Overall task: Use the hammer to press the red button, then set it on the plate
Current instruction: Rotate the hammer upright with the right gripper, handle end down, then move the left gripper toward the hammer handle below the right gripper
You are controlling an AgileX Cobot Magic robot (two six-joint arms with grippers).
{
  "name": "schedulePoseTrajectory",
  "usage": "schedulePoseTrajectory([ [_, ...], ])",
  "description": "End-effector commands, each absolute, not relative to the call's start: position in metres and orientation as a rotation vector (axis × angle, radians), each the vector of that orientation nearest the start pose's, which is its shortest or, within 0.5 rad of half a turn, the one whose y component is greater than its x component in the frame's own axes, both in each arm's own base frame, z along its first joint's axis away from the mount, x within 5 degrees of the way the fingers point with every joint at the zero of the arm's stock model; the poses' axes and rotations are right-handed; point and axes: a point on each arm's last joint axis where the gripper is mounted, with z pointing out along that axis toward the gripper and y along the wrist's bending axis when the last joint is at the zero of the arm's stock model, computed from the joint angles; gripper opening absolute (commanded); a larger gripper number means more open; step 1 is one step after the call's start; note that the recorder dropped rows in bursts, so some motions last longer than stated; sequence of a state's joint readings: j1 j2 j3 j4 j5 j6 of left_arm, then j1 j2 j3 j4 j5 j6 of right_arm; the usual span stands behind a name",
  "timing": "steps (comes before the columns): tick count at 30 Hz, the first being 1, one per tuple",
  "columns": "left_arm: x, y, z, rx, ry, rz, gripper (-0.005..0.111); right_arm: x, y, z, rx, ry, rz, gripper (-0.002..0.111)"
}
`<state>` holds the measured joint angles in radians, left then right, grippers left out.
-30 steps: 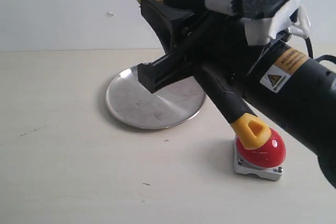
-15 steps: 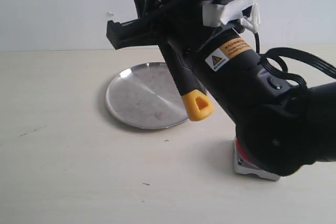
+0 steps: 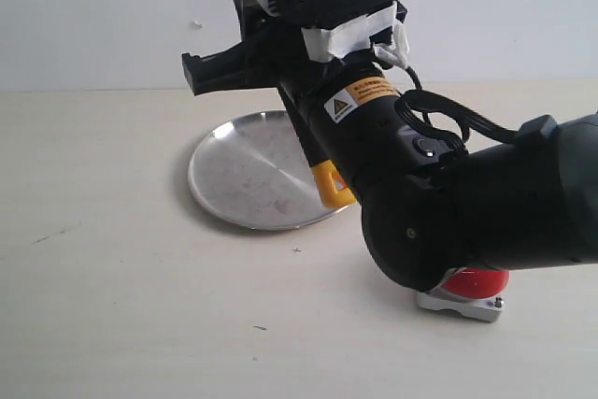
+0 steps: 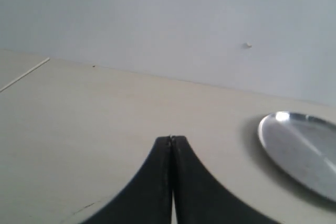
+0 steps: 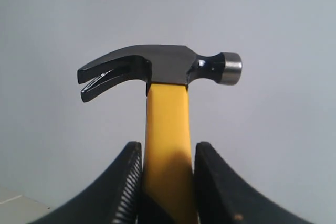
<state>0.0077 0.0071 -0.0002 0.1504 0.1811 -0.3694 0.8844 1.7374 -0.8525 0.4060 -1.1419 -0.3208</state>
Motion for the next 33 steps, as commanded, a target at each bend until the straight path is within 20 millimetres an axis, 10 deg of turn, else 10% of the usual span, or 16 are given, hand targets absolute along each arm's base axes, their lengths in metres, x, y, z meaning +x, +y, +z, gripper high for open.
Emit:
schedulePoseTrajectory([
  [1,0.056,0.002,0.203,-0.359,1.565,-0.314,0.0,0.252,0.251,0.273,-0.317,1.142,0.324,0.0],
  [12,0.055,-0.003,0.22,-0.501,1.348,-0.66,0.0,0.254,0.248,0.272,-0.269,1.169,0.324,0.0],
  [22,0.068,-0.021,0.232,-0.293,1.371,-0.818,0.0,0.254,0.248,0.273,-0.264,1.169,0.324,0.0],
  [28,0.109,-0.029,0.268,-0.233,1.501,-0.694,0.0,0.254,0.248,0.273,-0.263,1.168,0.324,0.0],
  [33,0.166,-0.045,0.259,-0.195,1.744,-0.622,0.0,0.254,0.248,0.273,-0.263,1.168,0.324,0.0],
])
